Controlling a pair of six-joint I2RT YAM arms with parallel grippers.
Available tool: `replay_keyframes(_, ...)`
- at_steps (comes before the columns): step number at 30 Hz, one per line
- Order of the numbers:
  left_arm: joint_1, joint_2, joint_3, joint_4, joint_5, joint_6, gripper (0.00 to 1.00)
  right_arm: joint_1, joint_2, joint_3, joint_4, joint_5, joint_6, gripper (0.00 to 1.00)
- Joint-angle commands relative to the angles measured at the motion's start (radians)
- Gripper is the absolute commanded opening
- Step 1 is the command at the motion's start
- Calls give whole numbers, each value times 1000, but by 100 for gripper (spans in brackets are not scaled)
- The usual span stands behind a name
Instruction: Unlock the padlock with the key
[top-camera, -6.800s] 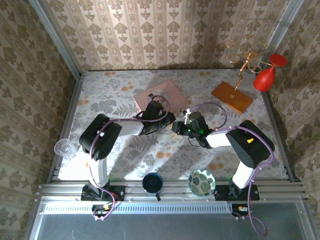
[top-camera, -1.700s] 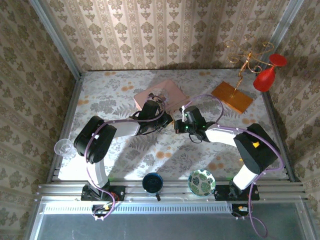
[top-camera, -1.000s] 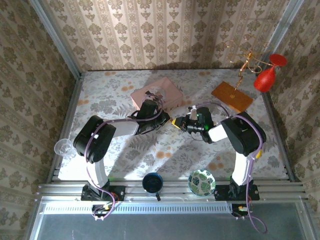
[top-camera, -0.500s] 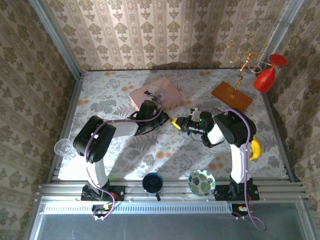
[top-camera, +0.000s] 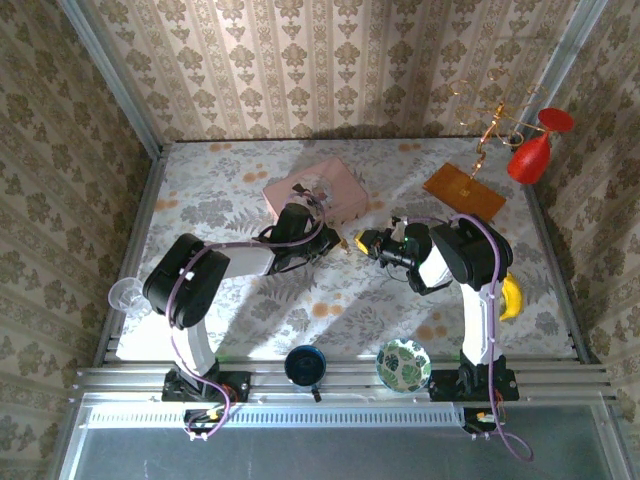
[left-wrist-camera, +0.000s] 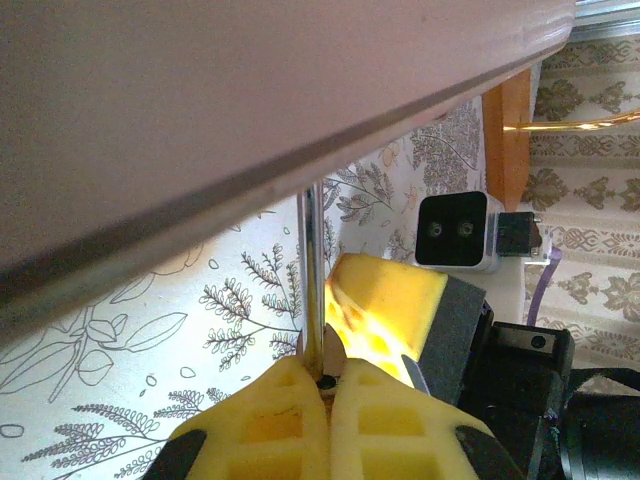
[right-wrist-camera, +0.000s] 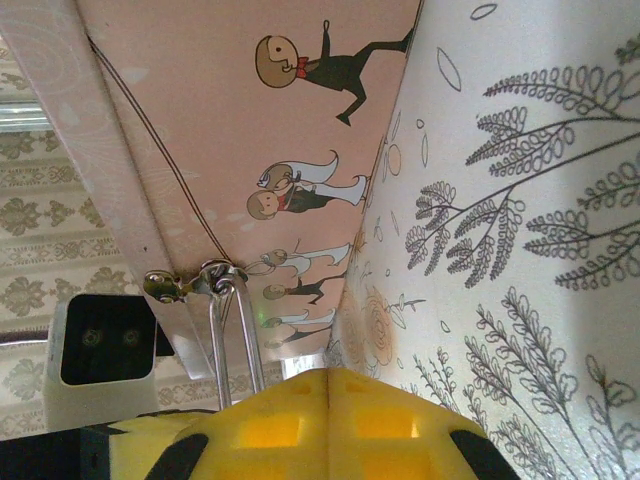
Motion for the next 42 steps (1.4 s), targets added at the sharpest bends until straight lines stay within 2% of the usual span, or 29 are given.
replay_keyframes(1, -17, -35, -28, -9, 63, -6, 0, 1, 9, -27, -19, 28, -7, 0)
replay_keyframes(4, -16, -37, -32, -7, 62, -7, 0, 2, 1, -36, -24, 28, -15, 0)
replay_keyframes(6, -16, -37, -31, -8, 60, -9, 0, 2, -9, -43, -31, 30, -21, 19)
replay_keyframes(11, -16, -40, -25, -11, 60, -7, 0, 3, -56, -54, -112, 39, -66, 31)
replay_keyframes(22, -14, -43, -29, -14, 74, -5, 0, 9, -182, -37, -329, 54, -190, 32)
replay_keyframes(27, -13, -31, -56, 9, 102, -23, 0, 32, -244, 22, -503, 71, -285, 32)
replay_keyframes(28, -11, -26, -60, 14, 108, -29, 1, 38, -256, 35, -538, 77, -302, 32)
replay_keyframes(31, -11, -13, -70, 21, 121, -35, 13, 58, -283, 81, -642, 95, -362, 32)
replay_keyframes(39, -11, -9, -79, -12, 125, -22, 14, 83, -272, 208, -822, 121, -470, 32)
replay_keyframes(42, -11, -5, -85, -19, 127, -22, 15, 86, -246, 236, -832, 119, -488, 32)
